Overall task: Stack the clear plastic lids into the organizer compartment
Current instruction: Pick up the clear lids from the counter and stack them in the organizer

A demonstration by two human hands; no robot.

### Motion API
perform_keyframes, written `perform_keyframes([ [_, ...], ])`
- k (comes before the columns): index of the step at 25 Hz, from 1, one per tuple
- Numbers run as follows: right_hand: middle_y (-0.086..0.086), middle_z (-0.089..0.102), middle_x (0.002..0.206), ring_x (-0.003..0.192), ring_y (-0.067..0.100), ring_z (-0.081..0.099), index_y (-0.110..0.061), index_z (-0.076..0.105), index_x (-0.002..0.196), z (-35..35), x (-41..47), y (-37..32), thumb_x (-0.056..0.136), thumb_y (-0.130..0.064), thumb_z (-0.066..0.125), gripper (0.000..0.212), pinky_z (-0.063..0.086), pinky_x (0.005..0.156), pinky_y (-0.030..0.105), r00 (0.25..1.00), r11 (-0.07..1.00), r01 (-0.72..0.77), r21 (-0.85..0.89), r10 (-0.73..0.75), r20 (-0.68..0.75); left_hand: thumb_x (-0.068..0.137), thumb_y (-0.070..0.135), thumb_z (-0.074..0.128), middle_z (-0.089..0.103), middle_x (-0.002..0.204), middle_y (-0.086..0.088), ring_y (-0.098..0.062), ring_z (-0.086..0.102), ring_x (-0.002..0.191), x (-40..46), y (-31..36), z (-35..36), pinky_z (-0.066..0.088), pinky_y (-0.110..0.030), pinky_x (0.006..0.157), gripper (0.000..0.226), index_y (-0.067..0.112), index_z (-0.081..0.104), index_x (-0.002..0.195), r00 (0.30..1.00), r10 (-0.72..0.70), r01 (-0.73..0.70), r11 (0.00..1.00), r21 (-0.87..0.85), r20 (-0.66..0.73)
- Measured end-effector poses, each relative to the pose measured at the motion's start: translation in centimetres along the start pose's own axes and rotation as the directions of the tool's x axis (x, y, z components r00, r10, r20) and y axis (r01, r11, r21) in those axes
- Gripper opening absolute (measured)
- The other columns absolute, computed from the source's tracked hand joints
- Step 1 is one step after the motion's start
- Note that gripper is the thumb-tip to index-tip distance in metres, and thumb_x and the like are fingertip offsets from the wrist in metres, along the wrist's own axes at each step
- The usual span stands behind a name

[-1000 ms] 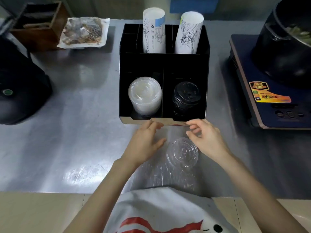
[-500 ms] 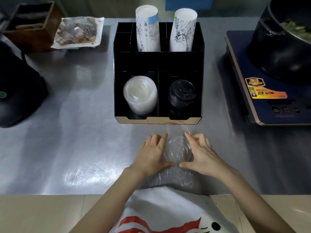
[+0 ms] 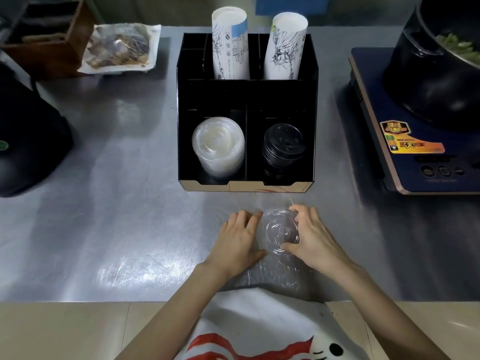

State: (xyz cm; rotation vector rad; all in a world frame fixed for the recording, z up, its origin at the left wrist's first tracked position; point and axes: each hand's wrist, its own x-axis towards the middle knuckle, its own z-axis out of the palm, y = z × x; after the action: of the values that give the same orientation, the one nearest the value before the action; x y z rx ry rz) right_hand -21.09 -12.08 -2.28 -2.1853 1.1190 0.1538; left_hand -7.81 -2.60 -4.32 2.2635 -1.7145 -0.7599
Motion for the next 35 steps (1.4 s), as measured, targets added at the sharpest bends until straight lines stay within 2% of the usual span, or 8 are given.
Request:
perform_keyframes([
  [5,-0.002,0.041,0.106,0.083,0.017,0.052,-0.025,0.037,0.128,0.0,0.0,-0.7,0.075,-0.017,0.069,0.062,0.043,0.087,0.031,0.997,0.993,0.007,0.117,0.001,-0.073,0.078,0.03,0.064,0.039,0.123,-0.011,-0.026,0.039,0.114,-0.3,-0.8,-0.5,0.031,-0.03,0.098,0.074,0.018,0.019,0.136,0.999,-0.035,0.033,0.98,-0.196,-0.007],
  [10,-0.001,0.052,0.096,0.079,0.02,0.057,-0.023,0.052,0.12,-0.3,0.7,-1.8,0.077,-0.015,0.067,0.046,0.047,0.084,0.031,0.986,0.975,0.061,0.214,-0.025,-0.167,0.08,0.022,0.062,0.037,0.124,-0.011,-0.026,0.05,0.107,-1.0,-1.2,-1.6,0.037,-0.025,0.094,0.068,0.018,0.023,0.135,0.991,-0.115,0.078,0.904,-0.421,-0.065],
  [17,0.001,0.055,0.091,0.074,0.012,0.059,-0.02,0.059,0.114,-0.5,1.6,-4.2,0.082,-0.008,0.061,0.035,0.033,0.066,-0.009,0.968,0.952,0.159,0.26,-0.098,-0.232,0.077,0.021,0.066,0.034,0.126,-0.012,-0.014,0.042,0.099,-2.1,-2.2,-3.4,0.031,-0.012,0.086,0.078,0.017,0.016,0.138,0.969,-0.145,0.049,0.906,-0.42,-0.2],
  [22,-0.003,0.049,0.089,0.07,0.004,0.056,-0.02,0.059,0.113,-1.1,2.2,-6.2,0.081,-0.011,0.061,0.033,0.045,0.074,0.004,0.965,0.949,0.19,0.252,-0.133,-0.226,0.07,0.028,0.073,0.029,0.132,-0.018,-0.023,0.036,0.115,-2.6,-2.7,-4.9,0.023,-0.013,0.094,0.097,0.013,0.006,0.139,0.96,-0.107,0.016,0.943,-0.331,-0.258],
  [26,-0.011,0.044,0.08,0.073,0.011,0.058,-0.02,0.056,0.116,-2.0,3.1,-7.9,0.081,-0.01,0.062,0.036,0.057,0.079,0.04,0.958,0.931,0.229,0.284,-0.164,-0.234,0.066,0.033,0.075,0.031,0.135,-0.025,-0.036,0.035,0.121,-2.5,-3.1,-6.5,0.025,-0.03,0.1,0.103,0.006,0.006,0.138,0.949,-0.08,0.014,0.977,-0.213,-0.306],
  [29,-0.009,0.047,0.081,0.073,0.01,0.056,-0.017,0.057,0.114,-2.7,4.1,-9.0,0.081,-0.01,0.062,0.034,0.057,0.079,0.041,0.949,0.923,0.254,0.29,-0.179,-0.259,0.066,0.03,0.076,0.032,0.136,-0.023,-0.036,0.034,0.122,-2.1,-3.4,-7.7,0.022,-0.029,0.099,0.101,0.003,0.009,0.137,0.936,-0.094,0.022,0.977,-0.21,-0.34],
  [33,0.004,0.053,0.101,0.077,0.009,0.056,-0.014,0.058,0.113,-3.8,5.2,-10.1,0.082,-0.011,0.06,0.03,0.043,0.079,0.001,0.937,0.927,0.272,0.259,-0.195,-0.289,0.067,0.03,0.075,0.03,0.138,-0.021,-0.033,0.032,0.123,-1.3,-3.8,-9.3,0.022,-0.027,0.1,0.097,0.004,0.012,0.137,0.925,-0.093,0.01,0.975,-0.221,-0.369],
  [35,0.005,0.053,0.11,0.08,0.008,0.056,-0.013,0.057,0.113,-4.2,5.8,-10.5,0.083,-0.012,0.058,0.03,0.033,0.071,-0.008,0.935,0.936,0.27,0.225,-0.2,-0.293,0.068,0.03,0.074,0.026,0.139,-0.019,-0.03,0.029,0.125,-0.7,-4.1,-10.0,0.024,-0.025,0.1,0.096,0.007,0.013,0.138,0.921,-0.097,0.005,0.972,-0.236,-0.378],
])
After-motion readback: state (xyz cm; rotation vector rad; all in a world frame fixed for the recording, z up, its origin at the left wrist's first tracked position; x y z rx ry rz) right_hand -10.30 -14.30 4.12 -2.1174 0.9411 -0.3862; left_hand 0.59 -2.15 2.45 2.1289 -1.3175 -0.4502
